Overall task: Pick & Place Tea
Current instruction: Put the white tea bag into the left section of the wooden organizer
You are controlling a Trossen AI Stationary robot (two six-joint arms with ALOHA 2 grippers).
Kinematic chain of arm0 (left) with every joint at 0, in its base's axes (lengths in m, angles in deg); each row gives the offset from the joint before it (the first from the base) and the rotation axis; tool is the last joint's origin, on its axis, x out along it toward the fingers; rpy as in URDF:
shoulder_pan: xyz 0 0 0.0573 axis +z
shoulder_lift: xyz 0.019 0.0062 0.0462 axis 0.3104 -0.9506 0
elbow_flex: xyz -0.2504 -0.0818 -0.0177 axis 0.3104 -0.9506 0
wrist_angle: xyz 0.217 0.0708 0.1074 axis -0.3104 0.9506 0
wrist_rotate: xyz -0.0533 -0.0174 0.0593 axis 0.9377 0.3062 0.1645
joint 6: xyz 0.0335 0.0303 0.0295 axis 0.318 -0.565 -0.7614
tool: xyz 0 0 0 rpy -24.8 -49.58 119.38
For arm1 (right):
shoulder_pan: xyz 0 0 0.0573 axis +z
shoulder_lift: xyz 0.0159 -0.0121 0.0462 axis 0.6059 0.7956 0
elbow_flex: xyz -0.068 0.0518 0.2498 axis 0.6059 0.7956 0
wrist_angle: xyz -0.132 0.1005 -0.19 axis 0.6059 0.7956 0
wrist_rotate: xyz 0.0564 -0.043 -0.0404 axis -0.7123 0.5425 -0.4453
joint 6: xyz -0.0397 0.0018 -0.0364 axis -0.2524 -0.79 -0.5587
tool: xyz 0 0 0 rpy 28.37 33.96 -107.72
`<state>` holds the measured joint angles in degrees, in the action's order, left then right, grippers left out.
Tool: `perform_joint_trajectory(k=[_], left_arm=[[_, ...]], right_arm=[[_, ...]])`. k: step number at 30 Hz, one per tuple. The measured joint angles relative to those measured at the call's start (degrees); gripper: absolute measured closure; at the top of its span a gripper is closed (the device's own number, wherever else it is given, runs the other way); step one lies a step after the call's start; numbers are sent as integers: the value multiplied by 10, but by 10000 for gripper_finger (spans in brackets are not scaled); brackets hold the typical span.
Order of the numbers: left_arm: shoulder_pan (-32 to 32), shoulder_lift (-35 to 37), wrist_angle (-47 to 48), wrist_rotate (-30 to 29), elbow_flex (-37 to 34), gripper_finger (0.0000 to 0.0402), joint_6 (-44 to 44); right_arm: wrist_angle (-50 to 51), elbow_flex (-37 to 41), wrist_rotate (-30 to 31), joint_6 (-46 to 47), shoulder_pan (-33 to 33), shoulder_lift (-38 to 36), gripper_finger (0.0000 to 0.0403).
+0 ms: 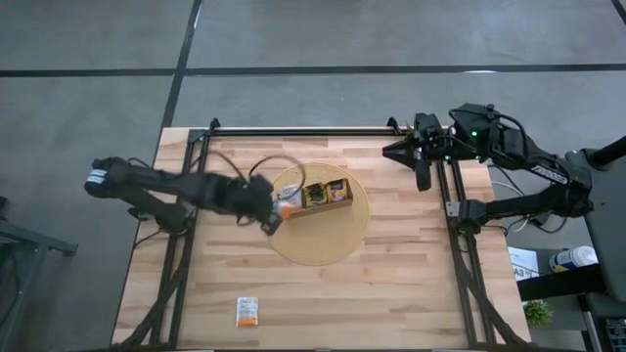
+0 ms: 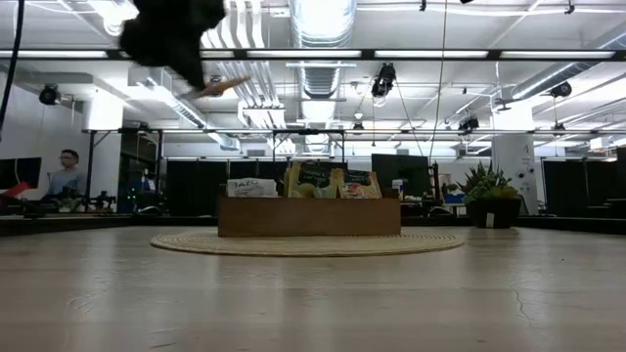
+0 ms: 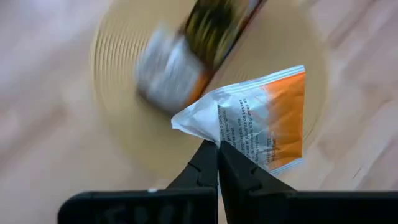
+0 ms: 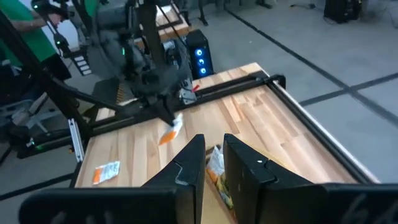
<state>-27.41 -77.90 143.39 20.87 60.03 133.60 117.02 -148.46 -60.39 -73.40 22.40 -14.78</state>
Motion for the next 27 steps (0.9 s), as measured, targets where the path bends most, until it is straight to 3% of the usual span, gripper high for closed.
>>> perform_joint_trajectory(k=[7, 13, 20, 27], left_arm=[[87, -32, -89, -4, 101, 401, -256], [124, -90, -91, -3, 190, 401, -422], [137, -167, -90, 12, 275, 401, -536], [137, -208, -92, 38, 321, 401, -574]], right_arm=[[-6, 0, 0, 72, 0, 45, 340], [-26, 0, -48, 113, 0, 102, 287], [-75, 0, -82, 142, 0, 160, 216], [-74, 0, -95, 152, 0, 208, 187]])
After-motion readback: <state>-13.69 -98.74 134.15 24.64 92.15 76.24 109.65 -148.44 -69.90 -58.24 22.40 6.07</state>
